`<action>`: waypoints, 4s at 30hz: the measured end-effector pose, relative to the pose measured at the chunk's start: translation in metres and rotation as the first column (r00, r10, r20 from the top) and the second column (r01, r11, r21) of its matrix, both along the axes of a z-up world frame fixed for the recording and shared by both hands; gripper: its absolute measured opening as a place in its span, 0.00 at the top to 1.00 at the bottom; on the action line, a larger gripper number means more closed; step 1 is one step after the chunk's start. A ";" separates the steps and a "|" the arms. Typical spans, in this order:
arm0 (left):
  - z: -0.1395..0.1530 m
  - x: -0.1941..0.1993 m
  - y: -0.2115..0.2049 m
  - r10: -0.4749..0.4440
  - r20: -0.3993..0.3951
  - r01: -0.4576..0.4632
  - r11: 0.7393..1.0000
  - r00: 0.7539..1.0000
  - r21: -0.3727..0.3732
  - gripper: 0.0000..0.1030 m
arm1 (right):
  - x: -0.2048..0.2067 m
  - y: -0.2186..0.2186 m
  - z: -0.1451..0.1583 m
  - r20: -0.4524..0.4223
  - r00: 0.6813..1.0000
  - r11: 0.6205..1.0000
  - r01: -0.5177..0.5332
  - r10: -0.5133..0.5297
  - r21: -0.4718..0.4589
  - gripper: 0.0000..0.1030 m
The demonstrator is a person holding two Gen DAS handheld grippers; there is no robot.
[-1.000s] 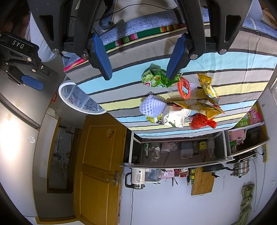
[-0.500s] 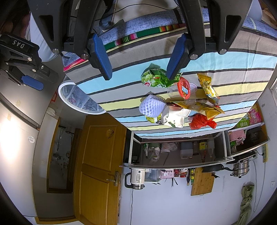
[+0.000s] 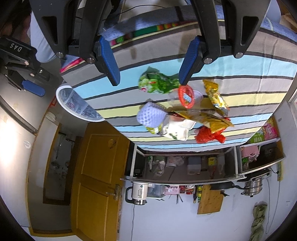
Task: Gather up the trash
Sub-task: 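Grasp the yellow snack wrapper with the left tool while the right tool grasps the green chip bag, then carry both wrappers over the wastebasket and open both tools to drop them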
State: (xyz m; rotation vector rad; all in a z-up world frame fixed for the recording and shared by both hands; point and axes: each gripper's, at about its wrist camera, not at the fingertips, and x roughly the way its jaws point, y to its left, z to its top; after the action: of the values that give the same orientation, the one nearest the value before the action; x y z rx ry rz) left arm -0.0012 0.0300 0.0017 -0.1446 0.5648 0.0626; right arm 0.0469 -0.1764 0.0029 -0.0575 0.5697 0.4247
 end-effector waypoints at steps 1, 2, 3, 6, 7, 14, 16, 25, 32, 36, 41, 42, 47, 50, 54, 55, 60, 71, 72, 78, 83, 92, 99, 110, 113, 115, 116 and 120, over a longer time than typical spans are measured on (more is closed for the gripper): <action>-0.001 0.001 0.003 0.008 -0.002 -0.008 1.000 1.000 0.003 0.34 | 0.002 0.004 0.000 0.002 1.000 1.000 -0.011 0.011 0.000 0.27; -0.001 0.001 0.006 0.015 -0.002 -0.015 1.000 1.000 0.007 0.34 | 0.005 0.007 0.000 0.000 1.000 1.000 -0.025 0.025 -0.001 0.27; -0.001 0.001 0.012 0.027 -0.001 -0.027 1.000 1.000 0.006 0.34 | 0.007 0.010 -0.001 -0.005 0.999 0.999 -0.037 0.037 -0.001 0.27; -0.001 0.004 0.028 0.054 -0.004 -0.054 0.999 0.999 -0.001 0.34 | 0.015 0.022 -0.003 -0.021 0.996 0.996 -0.084 0.084 -0.001 0.27; -0.001 0.006 0.032 0.064 -0.006 -0.064 0.998 0.998 0.000 0.34 | 0.017 0.028 -0.004 -0.028 0.995 0.995 -0.101 0.101 -0.001 0.27; -0.012 0.018 0.080 0.167 -0.037 -0.168 0.986 0.985 -0.019 0.34 | 0.029 0.060 -0.007 -0.047 0.979 0.980 -0.200 0.199 -0.005 0.27; -0.016 0.023 0.087 0.179 -0.053 -0.180 0.983 0.983 -0.029 0.34 | 0.034 0.070 -0.008 -0.048 0.974 0.975 -0.221 0.220 -0.010 0.27; -0.037 0.062 0.107 0.171 -0.140 -0.180 0.982 0.975 -0.055 0.43 | 0.044 0.092 -0.016 -0.071 0.964 0.966 -0.257 0.255 -0.022 0.27; -0.043 0.066 0.118 0.191 -0.185 -0.210 0.974 0.964 -0.087 0.70 | 0.052 0.111 -0.019 -0.077 0.946 0.947 -0.319 0.316 -0.031 0.27; -0.042 0.057 0.123 0.196 -0.179 -0.216 0.972 0.964 -0.094 0.79 | 0.057 0.128 -0.023 -0.093 0.926 0.928 -0.370 0.365 -0.038 0.27; -0.040 0.043 0.129 0.198 -0.164 -0.216 0.971 0.966 -0.104 0.81 | 0.064 0.144 -0.031 -0.156 0.893 0.903 -0.430 0.421 -0.023 0.27; -0.039 0.040 0.129 0.197 -0.160 -0.215 0.971 0.967 -0.104 0.81 | 0.066 0.147 -0.033 -0.170 0.888 0.899 -0.437 0.428 -0.019 0.27; -0.036 0.028 0.129 0.189 -0.145 -0.205 0.973 0.971 -0.103 0.82 | 0.075 0.156 -0.040 -0.246 0.864 0.893 -0.451 0.438 0.007 0.27; -0.032 0.024 0.129 0.185 -0.136 -0.200 0.974 0.973 -0.105 0.82 | 0.080 0.156 -0.044 -0.283 0.856 0.896 -0.443 0.433 0.030 0.44; -0.027 0.020 0.126 0.178 -0.120 -0.191 0.976 0.977 -0.102 0.82 | 0.076 0.150 -0.041 -0.279 0.863 0.902 -0.430 0.422 0.035 0.51; -0.026 0.018 0.123 0.175 -0.116 -0.187 0.977 0.978 -0.101 0.82 | 0.075 0.148 -0.041 -0.279 0.864 0.904 -0.427 0.420 0.038 0.54; -0.018 0.012 0.111 0.155 -0.096 -0.164 0.982 0.983 -0.095 0.82 | 0.069 0.139 -0.039 -0.273 0.872 0.911 -0.411 0.406 0.043 0.58; 0.010 0.009 0.077 0.089 -0.036 -0.091 0.994 0.995 -0.062 0.82 | 0.066 0.091 -0.020 -0.223 0.914 0.941 -0.323 0.338 0.101 0.59; 0.012 0.011 0.072 0.077 -0.032 -0.079 0.995 0.996 -0.058 0.82 | 0.067 0.085 -0.018 -0.218 0.919 0.944 -0.313 0.329 0.105 0.59; 0.023 0.034 0.032 -0.046 -0.010 0.046 0.998 0.999 -0.049 0.82 | 0.076 0.050 -0.011 -0.194 0.949 0.966 -0.229 0.249 0.121 0.59; 0.025 0.062 -0.004 -0.164 -0.012 0.163 0.986 0.986 -0.044 0.82 | 0.092 0.009 -0.008 -0.181 0.972 0.984 -0.128 0.150 0.125 0.59; 0.022 0.116 -0.064 -0.344 -0.031 0.342 0.938 0.938 -0.061 0.82 | 0.126 -0.058 -0.017 -0.193 0.981 0.992 0.043 -0.019 0.122 0.59; 0.015 0.156 -0.105 -0.440 -0.062 0.435 0.897 0.896 -0.083 0.82 | 0.148 -0.092 -0.032 -0.219 0.970 0.986 0.127 -0.101 0.109 0.59; -0.003 0.202 -0.141 -0.500 -0.115 0.488 0.865 0.858 -0.119 0.79 | 0.181 -0.117 -0.056 -0.274 0.947 0.977 0.196 -0.166 0.088 0.56; -0.008 0.211 -0.142 -0.497 -0.135 0.481 0.866 0.857 -0.132 0.73 | 0.185 -0.118 -0.061 -0.288 0.943 0.976 0.200 -0.168 0.085 0.49; -0.010 0.212 -0.141 -0.490 -0.146 0.473 0.870 0.859 -0.140 0.71 | 0.186 -0.118 -0.064 -0.291 0.941 0.976 0.201 -0.170 0.080 0.48; -0.011 0.212 -0.140 -0.489 -0.148 0.470 0.870 0.859 -0.146 0.71 | 0.187 -0.119 -0.065 -0.292 0.941 0.976 0.203 -0.173 0.077 0.48; -0.010 0.211 -0.136 -0.480 -0.135 0.461 0.874 0.867 -0.153 0.67 | 0.184 -0.121 -0.065 -0.283 0.943 0.975 0.206 -0.176 0.078 0.47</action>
State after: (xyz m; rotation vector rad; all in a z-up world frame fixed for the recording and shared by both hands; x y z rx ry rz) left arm 0.2099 -0.1058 -0.0078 -0.1109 0.7625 -0.4421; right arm 0.2308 -0.2971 -0.0618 0.1613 0.8182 0.2733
